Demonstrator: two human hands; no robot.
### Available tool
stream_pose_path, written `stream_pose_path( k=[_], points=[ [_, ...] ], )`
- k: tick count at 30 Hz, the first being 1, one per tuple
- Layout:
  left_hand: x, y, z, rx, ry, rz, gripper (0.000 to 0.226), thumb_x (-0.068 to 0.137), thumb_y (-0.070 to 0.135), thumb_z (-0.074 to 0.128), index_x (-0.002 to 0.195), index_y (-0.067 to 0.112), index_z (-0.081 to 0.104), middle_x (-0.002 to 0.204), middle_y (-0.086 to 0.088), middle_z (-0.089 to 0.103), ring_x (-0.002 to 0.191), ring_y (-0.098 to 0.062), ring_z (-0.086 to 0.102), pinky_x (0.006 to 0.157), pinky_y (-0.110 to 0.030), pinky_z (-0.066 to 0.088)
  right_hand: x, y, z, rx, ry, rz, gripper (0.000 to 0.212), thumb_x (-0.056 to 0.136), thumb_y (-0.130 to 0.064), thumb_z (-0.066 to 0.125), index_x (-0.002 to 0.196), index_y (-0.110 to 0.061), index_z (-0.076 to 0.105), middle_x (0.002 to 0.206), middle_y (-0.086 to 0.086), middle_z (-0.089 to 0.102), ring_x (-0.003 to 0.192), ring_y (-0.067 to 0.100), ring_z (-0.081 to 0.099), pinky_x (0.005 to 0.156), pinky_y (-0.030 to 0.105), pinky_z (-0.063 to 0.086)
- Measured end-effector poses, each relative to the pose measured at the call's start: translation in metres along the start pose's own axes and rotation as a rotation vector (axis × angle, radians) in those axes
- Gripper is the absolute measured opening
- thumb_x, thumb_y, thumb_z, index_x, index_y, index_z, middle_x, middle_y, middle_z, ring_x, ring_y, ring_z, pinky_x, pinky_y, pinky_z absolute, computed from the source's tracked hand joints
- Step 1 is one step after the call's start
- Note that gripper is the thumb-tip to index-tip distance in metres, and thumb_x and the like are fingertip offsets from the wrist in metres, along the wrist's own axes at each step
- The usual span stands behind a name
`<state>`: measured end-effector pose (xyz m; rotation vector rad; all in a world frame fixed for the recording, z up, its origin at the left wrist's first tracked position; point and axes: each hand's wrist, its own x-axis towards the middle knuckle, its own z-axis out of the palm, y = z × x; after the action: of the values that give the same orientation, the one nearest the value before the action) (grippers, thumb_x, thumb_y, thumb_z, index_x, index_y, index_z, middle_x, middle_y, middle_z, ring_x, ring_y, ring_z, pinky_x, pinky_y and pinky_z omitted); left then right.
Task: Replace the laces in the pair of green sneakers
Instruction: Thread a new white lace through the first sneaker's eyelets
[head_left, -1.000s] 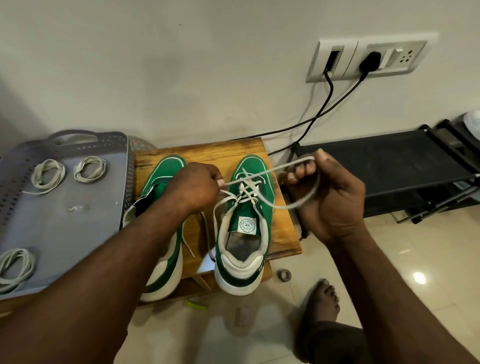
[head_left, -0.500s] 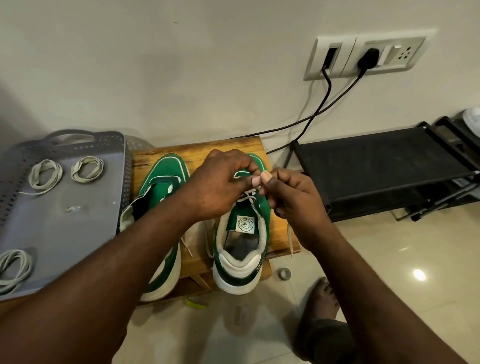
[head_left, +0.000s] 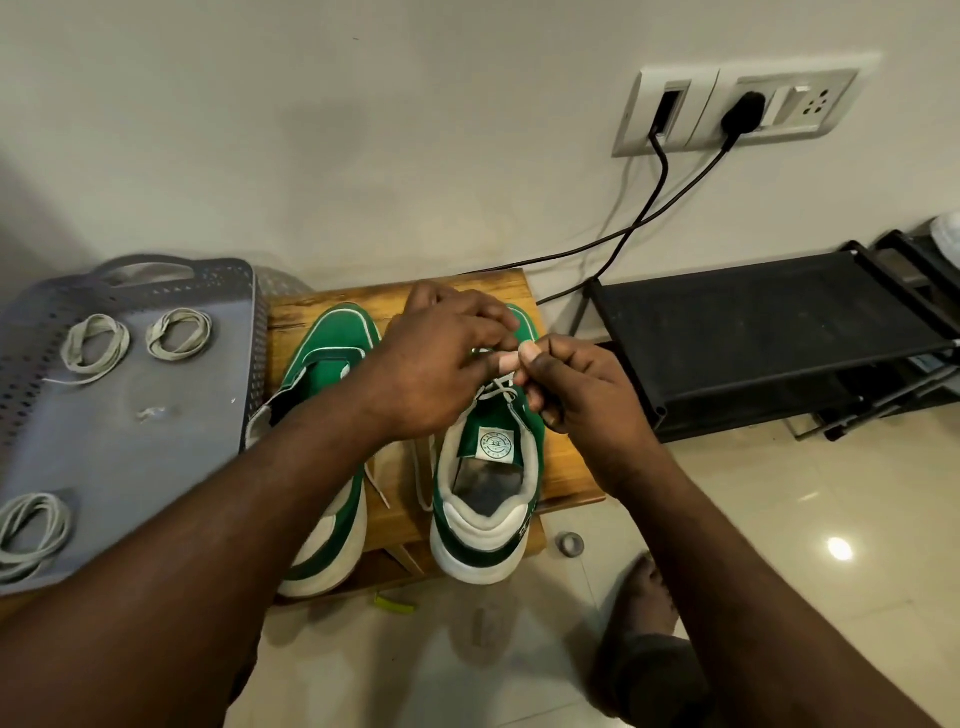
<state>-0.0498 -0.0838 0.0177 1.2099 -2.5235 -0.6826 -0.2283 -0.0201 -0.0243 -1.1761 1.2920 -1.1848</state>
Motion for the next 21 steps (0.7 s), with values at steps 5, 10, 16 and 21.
stream_pose_path(
  k=[5, 10, 16, 21],
  points=[
    [0.004, -0.020, -0.001, 0.163, 0.008, -0.142, 0.010, 0.101, 0.047, 0.060, 0.100, 0.042, 0.069, 0.125, 0.020, 0.063, 0.127, -0.019, 0.038, 0.106, -0.054, 0.039, 0.000, 0.000, -0.008, -0.028, 0.042, 0.011, 0.032, 0.110, -0.022, 0.053, 0.090, -0.003, 0.069, 0.064, 0.004, 0.056, 0.054, 0.005, 0.046, 0.053, 0.016, 0.038],
    [0.001, -0.021, 0.000, -0.078, -0.047, -0.078, 0.017, 0.100, 0.053, 0.059, 0.107, 0.043, 0.070, 0.119, 0.021, 0.067, 0.123, -0.016, 0.050, 0.103, -0.048, 0.043, 0.000, 0.002, -0.007, -0.014, 0.042, 0.024, 0.031, 0.109, -0.022, 0.053, 0.088, -0.006, 0.069, 0.064, 0.003, 0.057, 0.055, 0.006, 0.047, 0.054, 0.016, 0.039],
    [0.003, -0.008, -0.003, -0.208, -0.007, -0.171, 0.009, 0.098, 0.027, 0.072, 0.091, 0.030, 0.078, 0.081, 0.015, 0.075, 0.082, 0.000, 0.066, 0.073, -0.026, 0.046, 0.001, 0.003, -0.007, -0.088, 0.027, 0.014, 0.032, 0.109, -0.027, 0.056, 0.088, -0.007, 0.071, 0.067, 0.004, 0.061, 0.059, 0.009, 0.050, 0.061, 0.026, 0.040],
    [-0.003, -0.006, -0.002, -0.382, -0.052, -0.183, 0.008, 0.097, 0.028, 0.073, 0.100, 0.032, 0.079, 0.086, 0.014, 0.076, 0.084, -0.002, 0.070, 0.082, -0.033, 0.056, 0.000, 0.005, -0.011, -0.084, 0.030, 0.020, 0.032, 0.108, -0.026, 0.056, 0.089, -0.005, 0.070, 0.067, 0.005, 0.061, 0.060, 0.008, 0.051, 0.061, 0.025, 0.042]
  ],
)
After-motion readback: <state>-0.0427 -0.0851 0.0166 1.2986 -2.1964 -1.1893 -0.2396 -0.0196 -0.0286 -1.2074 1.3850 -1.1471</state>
